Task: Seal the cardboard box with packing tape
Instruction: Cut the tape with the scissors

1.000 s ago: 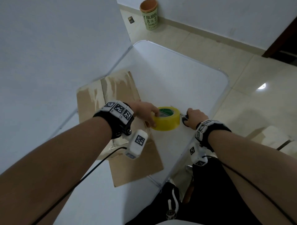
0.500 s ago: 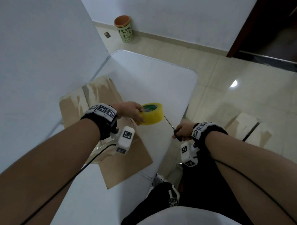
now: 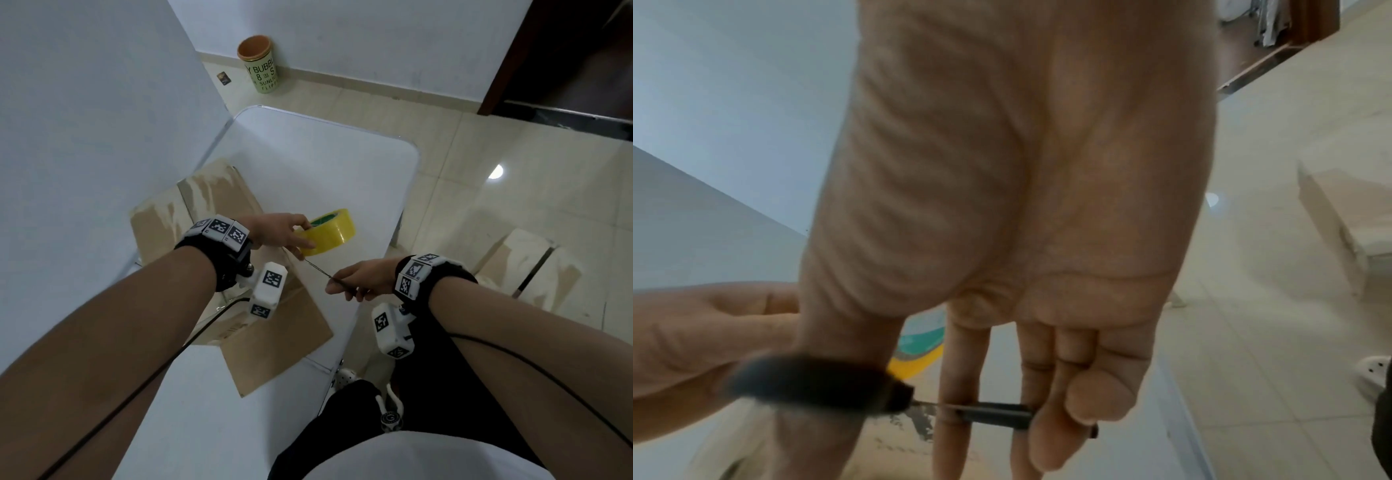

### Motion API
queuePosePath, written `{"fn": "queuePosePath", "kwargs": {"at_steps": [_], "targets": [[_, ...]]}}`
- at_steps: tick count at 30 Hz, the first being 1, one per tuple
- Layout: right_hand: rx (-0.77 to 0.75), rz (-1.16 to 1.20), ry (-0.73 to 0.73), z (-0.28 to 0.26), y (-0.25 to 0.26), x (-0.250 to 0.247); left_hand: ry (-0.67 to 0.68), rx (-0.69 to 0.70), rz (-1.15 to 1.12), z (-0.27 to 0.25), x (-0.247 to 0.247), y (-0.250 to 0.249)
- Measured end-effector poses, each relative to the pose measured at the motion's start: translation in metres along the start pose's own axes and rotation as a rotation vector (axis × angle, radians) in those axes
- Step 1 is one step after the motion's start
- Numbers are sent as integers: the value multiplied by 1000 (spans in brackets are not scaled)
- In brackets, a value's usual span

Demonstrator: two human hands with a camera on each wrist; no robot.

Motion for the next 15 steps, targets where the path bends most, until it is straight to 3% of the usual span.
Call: {"fn": "queuePosePath", "kwargs": {"at_steps": [8, 15], "targets": [[-79, 88, -6, 8, 23, 13, 25, 13, -45, 6, -2, 3], [-161, 22, -132, 8, 32, 4, 11, 22, -73, 9, -3, 6]]}}
Point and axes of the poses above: each hand's wrist, its own z-axis towards the middle knuckle, its own x-axis out of the palm, y = z × x, the point moved 5 cm from there along z, towards the middle knuckle, and after that the axes turned 5 degrees about x, right-handed, at the moved point
